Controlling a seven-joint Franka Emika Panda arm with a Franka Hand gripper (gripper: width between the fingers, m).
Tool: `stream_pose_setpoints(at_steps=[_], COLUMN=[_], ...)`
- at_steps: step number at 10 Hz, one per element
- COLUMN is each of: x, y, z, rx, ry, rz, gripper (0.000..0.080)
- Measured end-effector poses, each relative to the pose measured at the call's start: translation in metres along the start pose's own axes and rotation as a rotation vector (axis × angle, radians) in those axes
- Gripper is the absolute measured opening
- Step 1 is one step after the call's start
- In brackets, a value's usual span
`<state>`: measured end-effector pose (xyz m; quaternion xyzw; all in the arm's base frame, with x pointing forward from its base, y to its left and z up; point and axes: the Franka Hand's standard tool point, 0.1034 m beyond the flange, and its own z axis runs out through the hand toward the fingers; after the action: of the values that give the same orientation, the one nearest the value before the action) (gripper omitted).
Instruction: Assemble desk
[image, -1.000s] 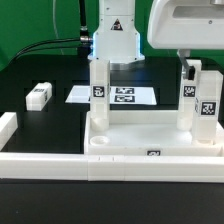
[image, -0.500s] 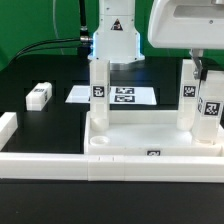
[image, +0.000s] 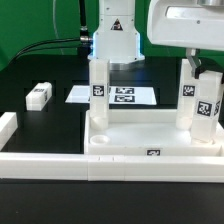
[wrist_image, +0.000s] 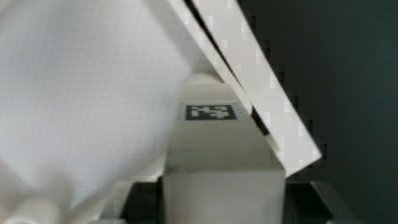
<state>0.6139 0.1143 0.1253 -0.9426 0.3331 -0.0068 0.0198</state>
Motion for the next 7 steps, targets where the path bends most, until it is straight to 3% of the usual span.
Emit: stream_pose_setpoints(at_steps=[2,7], x=[0.0007,0.0020], y=[-0.0014,-0.0016], z=[0.0005,0.0007], rx=[0.022,0.028], ry=[0.007,0.004], rz=[0.261,0.657], gripper=[0.0285,0.0286])
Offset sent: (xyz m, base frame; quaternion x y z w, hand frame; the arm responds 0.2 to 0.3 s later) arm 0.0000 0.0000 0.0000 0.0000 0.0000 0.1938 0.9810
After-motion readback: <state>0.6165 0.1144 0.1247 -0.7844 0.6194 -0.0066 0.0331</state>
